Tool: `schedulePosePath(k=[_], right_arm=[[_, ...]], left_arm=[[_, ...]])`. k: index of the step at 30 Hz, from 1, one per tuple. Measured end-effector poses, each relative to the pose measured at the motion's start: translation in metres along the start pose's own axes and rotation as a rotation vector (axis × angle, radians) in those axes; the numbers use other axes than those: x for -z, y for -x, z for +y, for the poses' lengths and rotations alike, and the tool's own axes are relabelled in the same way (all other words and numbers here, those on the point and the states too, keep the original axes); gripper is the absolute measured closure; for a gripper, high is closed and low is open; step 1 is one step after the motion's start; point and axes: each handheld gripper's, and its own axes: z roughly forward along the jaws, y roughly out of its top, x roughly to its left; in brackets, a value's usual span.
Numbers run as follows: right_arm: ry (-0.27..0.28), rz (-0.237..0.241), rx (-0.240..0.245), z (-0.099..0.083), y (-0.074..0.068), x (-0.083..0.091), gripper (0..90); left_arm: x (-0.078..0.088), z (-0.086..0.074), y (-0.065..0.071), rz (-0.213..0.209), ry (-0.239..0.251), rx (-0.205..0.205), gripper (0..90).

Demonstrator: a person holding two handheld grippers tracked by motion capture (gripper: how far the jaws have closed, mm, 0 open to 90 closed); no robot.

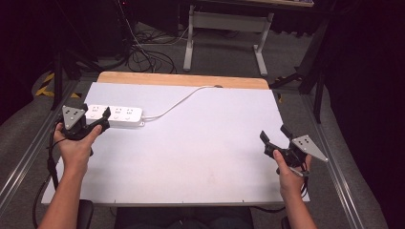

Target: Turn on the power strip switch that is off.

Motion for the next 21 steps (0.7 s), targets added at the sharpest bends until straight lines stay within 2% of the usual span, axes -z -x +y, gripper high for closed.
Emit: schedulePosePath(k=[10,21], right_arm=[[0.001,-0.001,-0.001,0.0,0.0,0.0,14.8],[0.003,0.0,0.0,0.0,0.0,0.0,14.9]], left_arm=[[0.017,-0.004,0.003,-0.007,0.037,0.013,14.7],[0.037,-0.008,0.005,0.017,0.075,-0.019,6.9]])
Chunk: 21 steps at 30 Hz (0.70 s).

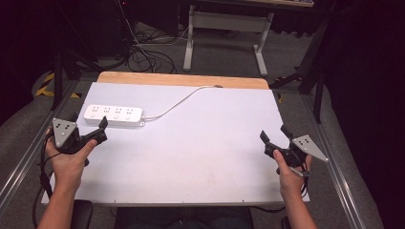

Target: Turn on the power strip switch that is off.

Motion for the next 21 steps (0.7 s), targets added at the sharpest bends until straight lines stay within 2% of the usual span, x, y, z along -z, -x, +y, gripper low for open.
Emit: schedulePosePath(k=[3,14,16,21], right_arm=[[0.001,0.002,0.002,0.0002,-0.0002,0.0002,14.8],[0.002,-0.003,0.001,0.0004,0.0003,0.0011,14.8],[0.001,-0.001,0.002,0.0002,0.0002,0.0009,14.8],[0.003,-0.001,0.007,0.0005,-0.0005,0.0008,14.7]], left_arm=[[0.0009,-0.0003,-0.0001,0.006,0.008,-0.013,5.8],[0.0014,-0.0039,0.0059,0.013,0.005,-0.012,1.3],[0.0051,-0.0056,0.0059,0.01,0.0,-0.023,1.3],[0.0094,-0.0067,0.0016,0.022,0.007,-0.011,0.9]])
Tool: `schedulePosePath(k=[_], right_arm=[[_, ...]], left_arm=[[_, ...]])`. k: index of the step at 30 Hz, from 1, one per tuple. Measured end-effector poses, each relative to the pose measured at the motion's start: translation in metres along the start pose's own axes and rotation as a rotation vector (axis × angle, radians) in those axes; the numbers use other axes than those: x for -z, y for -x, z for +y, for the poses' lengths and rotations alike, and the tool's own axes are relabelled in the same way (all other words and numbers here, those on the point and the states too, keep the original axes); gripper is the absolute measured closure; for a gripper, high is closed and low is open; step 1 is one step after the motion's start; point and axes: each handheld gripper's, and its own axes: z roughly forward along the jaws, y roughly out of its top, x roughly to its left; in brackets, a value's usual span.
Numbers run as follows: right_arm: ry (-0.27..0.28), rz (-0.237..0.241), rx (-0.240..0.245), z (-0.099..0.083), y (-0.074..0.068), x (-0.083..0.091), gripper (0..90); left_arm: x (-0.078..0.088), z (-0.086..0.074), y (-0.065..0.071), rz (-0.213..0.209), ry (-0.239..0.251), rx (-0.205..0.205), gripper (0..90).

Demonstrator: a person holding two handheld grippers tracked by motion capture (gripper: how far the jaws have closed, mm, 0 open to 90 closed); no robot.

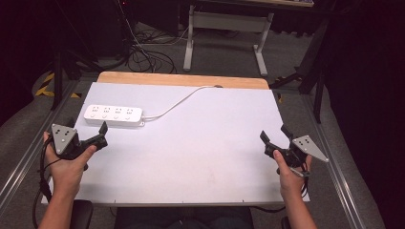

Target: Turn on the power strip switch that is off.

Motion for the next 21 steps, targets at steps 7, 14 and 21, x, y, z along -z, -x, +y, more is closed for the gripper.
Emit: schedulePosePath(k=[7,14,21], right_arm=[[0.006,0.006,0.003,0.0006,-0.0011,-0.0001,12.6],[0.009,0.013,0.002,0.0006,-0.0007,0.0,6.9],[0.018,0.047,0.028,-0.0001,-0.0015,-0.0004,1.1]], left_arm=[[-0.0019,-0.0014,0.0,-0.012,-0.016,-0.002,1.5],[-0.0029,-0.002,-0.0012,-0.014,-0.017,0.003,1.7],[-0.0031,-0.0022,-0.0019,-0.017,-0.02,0.002,1.7]])
